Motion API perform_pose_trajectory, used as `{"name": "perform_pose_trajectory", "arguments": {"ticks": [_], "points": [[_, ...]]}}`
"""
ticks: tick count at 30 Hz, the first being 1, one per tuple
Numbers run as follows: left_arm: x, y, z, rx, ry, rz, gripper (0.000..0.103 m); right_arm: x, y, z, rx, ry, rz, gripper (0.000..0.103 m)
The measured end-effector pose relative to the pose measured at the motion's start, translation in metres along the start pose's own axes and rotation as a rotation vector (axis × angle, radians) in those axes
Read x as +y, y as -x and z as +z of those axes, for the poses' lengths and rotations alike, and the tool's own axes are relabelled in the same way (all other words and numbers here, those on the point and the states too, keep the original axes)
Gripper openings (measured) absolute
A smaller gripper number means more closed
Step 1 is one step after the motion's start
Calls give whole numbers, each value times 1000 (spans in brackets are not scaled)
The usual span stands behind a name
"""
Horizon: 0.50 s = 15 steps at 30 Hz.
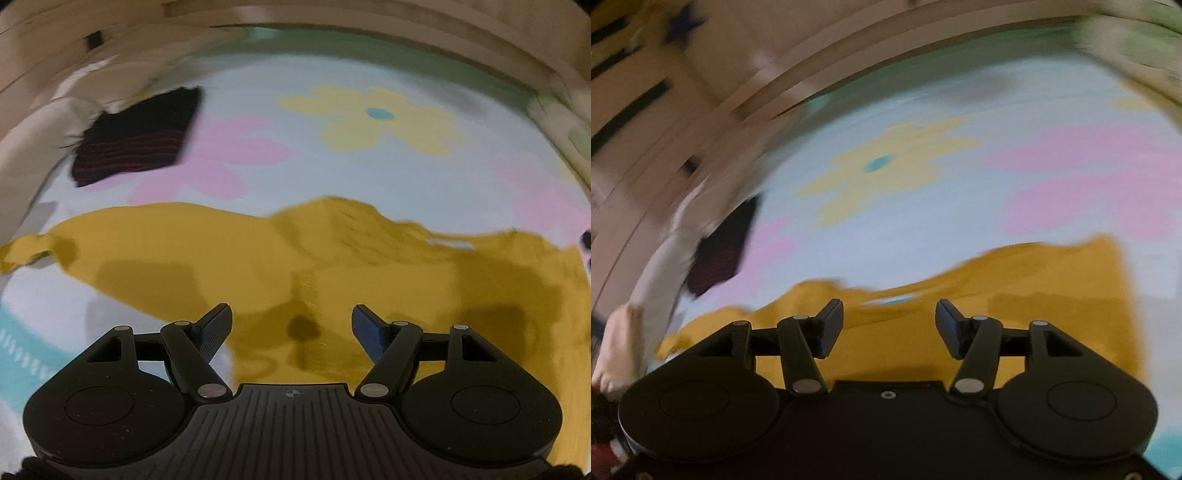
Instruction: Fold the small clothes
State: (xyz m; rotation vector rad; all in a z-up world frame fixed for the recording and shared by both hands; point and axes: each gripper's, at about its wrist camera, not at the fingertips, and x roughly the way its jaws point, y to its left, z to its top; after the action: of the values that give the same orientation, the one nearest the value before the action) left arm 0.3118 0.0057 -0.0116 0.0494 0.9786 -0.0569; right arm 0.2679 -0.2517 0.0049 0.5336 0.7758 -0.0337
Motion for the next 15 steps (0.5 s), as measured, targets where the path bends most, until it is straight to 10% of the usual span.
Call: {"name": "perform_pose_trajectory", "arguments": {"ticks": [8, 15], "points": [[-33, -33, -14, 95, -93, -19, 71, -93, 20, 9, -16, -95, -184, 64], [-22, -45, -15, 102, -54, -39, 72, -122, 2, 3, 1, -176, -101, 63]]}}
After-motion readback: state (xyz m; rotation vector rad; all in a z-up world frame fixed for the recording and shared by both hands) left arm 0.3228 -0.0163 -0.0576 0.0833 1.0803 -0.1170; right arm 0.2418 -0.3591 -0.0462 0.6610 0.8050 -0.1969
